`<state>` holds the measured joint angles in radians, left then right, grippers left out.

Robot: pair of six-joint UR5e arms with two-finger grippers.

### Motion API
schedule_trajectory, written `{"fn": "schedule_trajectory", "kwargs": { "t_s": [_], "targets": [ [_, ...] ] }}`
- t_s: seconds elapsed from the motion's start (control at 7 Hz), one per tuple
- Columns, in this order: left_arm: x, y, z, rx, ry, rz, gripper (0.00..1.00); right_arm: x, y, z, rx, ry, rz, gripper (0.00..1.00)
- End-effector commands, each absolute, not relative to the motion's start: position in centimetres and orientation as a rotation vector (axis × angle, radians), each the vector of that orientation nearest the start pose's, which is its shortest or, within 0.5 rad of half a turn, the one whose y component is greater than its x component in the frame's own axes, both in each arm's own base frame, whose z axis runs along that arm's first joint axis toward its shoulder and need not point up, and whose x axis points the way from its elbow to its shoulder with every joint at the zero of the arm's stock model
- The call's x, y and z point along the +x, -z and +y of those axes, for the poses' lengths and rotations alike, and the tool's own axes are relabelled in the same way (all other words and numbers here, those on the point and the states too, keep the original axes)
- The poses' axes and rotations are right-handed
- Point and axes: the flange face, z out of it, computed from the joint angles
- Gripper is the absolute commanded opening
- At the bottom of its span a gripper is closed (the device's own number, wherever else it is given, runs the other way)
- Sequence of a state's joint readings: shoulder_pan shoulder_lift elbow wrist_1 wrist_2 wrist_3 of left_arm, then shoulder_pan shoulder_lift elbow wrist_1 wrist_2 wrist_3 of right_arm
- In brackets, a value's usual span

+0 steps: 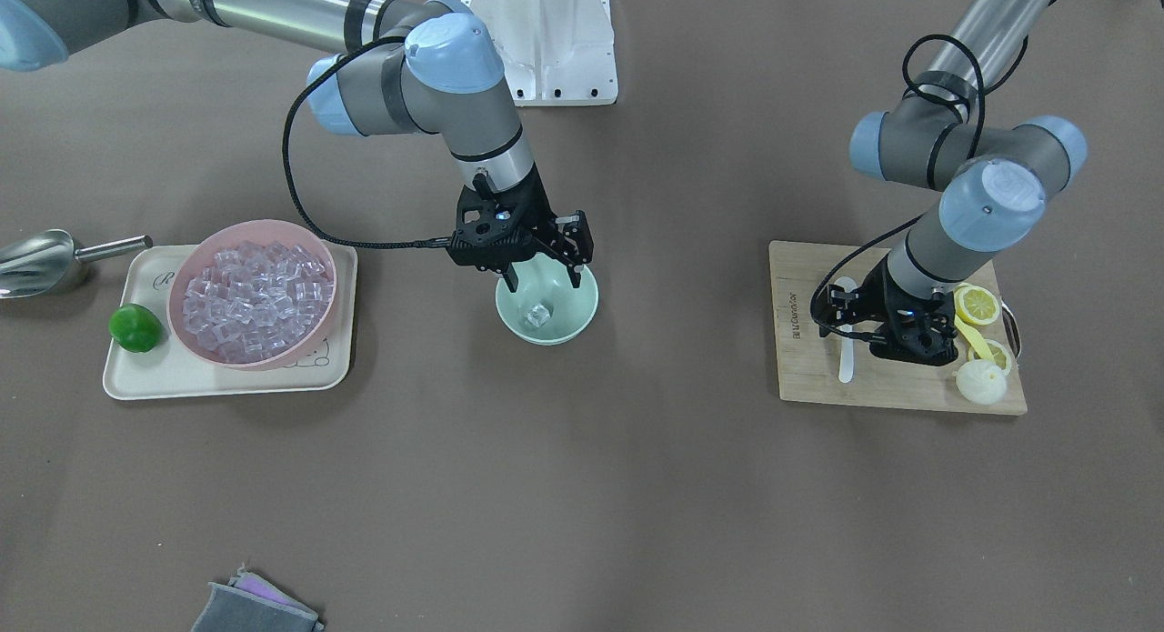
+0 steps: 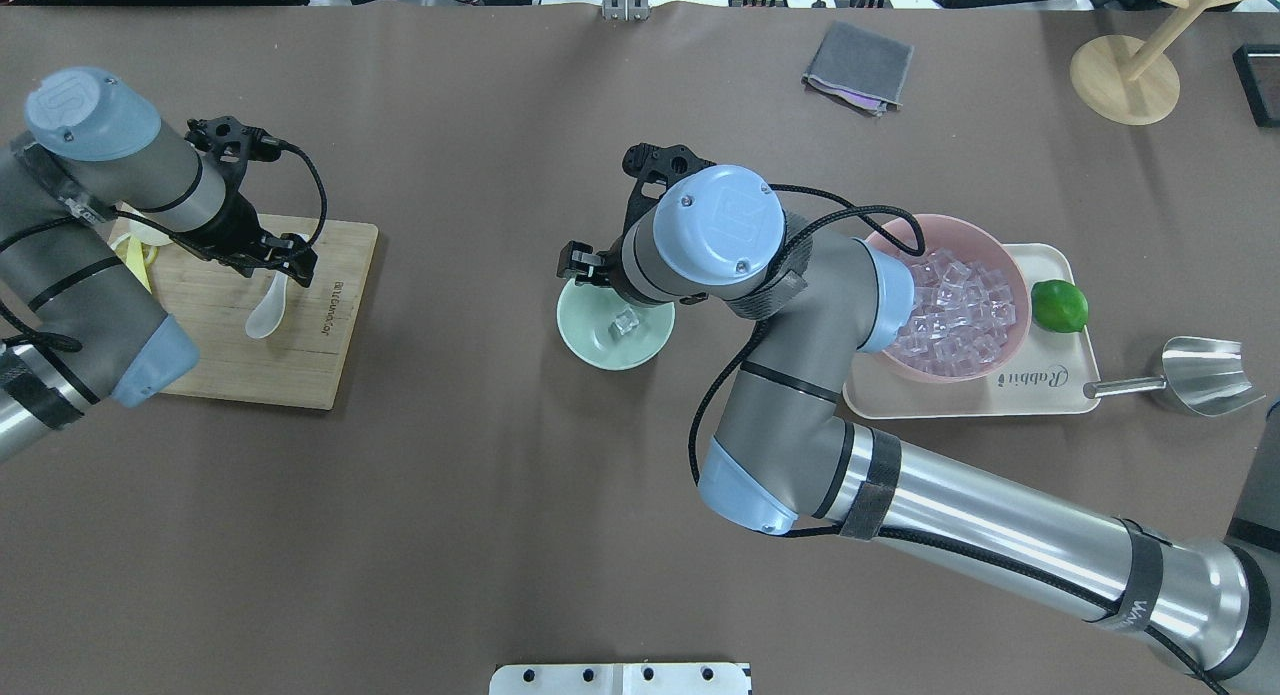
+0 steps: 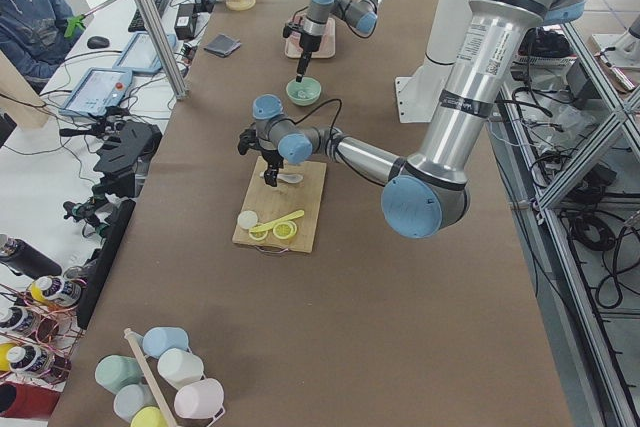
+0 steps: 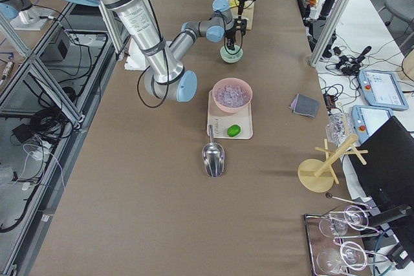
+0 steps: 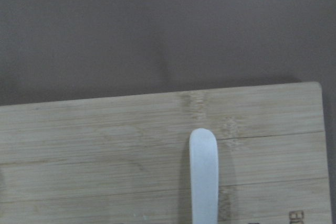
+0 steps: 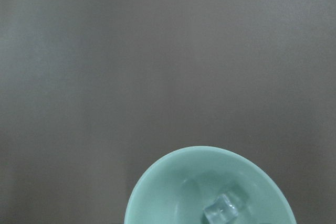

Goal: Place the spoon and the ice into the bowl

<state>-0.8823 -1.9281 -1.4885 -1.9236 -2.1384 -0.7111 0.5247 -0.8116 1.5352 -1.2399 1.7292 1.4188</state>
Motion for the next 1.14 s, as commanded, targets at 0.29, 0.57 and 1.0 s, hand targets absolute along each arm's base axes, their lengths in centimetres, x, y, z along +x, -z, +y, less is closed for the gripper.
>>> {"fn": "schedule_trajectory", "kwargs": {
  "t_s": [0.29,0.57,1.0],
  "targets": [
    [35.9,-45.0,-55.4,0.12,-0.163,0.834,0.0,-53.7,-19.5,-46.2,0.216,-0.257,-1.041,1.0],
    [35.1,-37.0,-54.4,0.181,-0.114,0.928,0.0,-47.9,-21.8,-47.0,0.209,-0.191,-1.055,1.0],
    [44.1,-21.9,-53.1,0.081,0.021,1.109,0.0,-36.9,-29.4,-51.4,0.193,-0.09,-1.002,1.0]
  ]
}}
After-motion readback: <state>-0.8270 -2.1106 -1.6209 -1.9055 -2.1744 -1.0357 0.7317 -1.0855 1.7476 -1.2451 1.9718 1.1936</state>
